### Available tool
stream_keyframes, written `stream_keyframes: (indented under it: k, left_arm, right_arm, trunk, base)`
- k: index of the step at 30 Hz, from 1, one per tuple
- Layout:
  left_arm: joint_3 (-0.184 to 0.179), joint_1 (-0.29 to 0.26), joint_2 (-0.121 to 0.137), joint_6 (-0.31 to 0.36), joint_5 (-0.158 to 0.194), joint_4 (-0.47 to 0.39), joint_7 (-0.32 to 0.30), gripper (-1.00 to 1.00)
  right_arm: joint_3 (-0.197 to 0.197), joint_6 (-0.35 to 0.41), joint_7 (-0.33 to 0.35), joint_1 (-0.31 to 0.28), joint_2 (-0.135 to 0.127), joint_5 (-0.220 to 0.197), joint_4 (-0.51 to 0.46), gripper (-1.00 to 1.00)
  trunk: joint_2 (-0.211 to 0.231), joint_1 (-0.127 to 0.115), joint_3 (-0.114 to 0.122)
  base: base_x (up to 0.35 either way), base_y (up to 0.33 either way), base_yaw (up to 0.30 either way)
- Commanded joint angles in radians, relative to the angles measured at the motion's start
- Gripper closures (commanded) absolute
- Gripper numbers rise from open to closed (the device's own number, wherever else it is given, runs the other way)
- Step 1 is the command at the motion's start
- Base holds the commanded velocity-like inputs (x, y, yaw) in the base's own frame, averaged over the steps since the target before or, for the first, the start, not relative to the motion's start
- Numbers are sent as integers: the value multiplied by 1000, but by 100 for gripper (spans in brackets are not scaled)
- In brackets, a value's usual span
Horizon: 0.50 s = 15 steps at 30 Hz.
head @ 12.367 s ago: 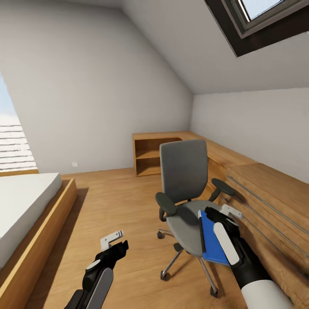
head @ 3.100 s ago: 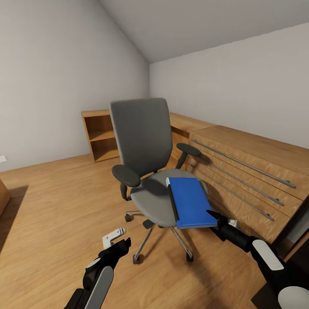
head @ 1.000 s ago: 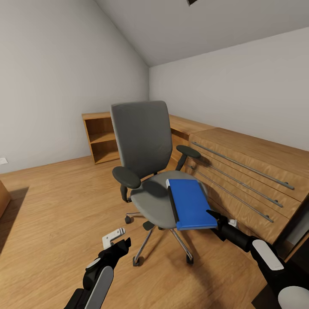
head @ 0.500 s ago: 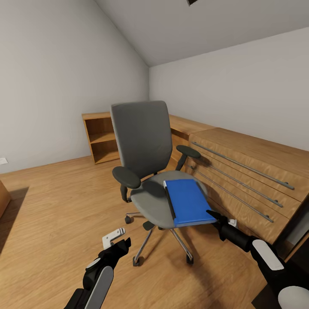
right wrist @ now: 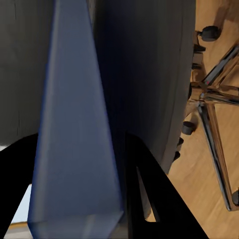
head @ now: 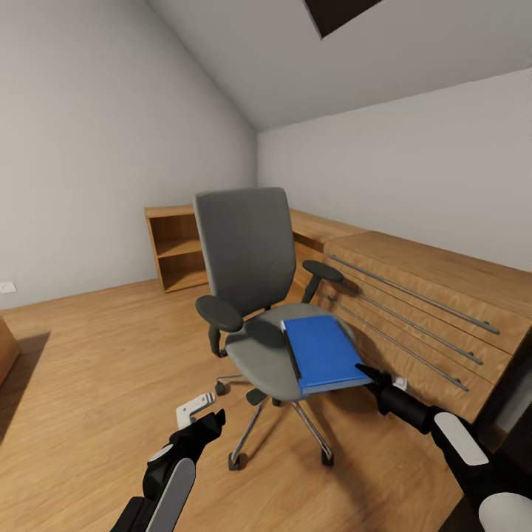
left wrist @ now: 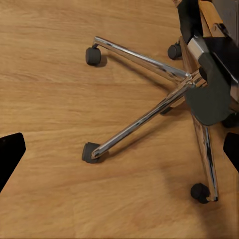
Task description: In the bedroom, organize the workspace by keeping the computer under the desk, ensuring the monitor is on the desk, placing the keyboard on the desk next to the monitor, placing the mouse on the desk next to the keyboard, moving the folder from the swivel chair onto the desk next to the mouse, stacking the notebook on top of the folder with the pen on top of the notebook, and positioning the swivel chair next to the desk.
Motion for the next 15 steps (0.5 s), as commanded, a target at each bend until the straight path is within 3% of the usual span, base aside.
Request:
stream_keyframes:
  k: [1, 8, 15]
  left_arm:
    - [-1, -1, 0, 2, 9, -1, 9, -100]
    - [0, -1, 0, 2, 9, 12, 13, -100]
    - [0, -1, 0, 1, 7, 16, 15, -100]
  right_arm:
    - [-2, 6, 2, -1, 0, 2, 0, 100]
    - [-3, 6, 2, -1, 0, 2, -3, 100]
    - [-2, 5, 2, -1, 0, 8, -14, 100]
  trunk:
    - [0, -1, 3]
    - [2, -4, 30]
    - [51, -31, 52]
  base:
    - [0, 0, 0]
    - [0, 0, 0]
    - [0, 0, 0]
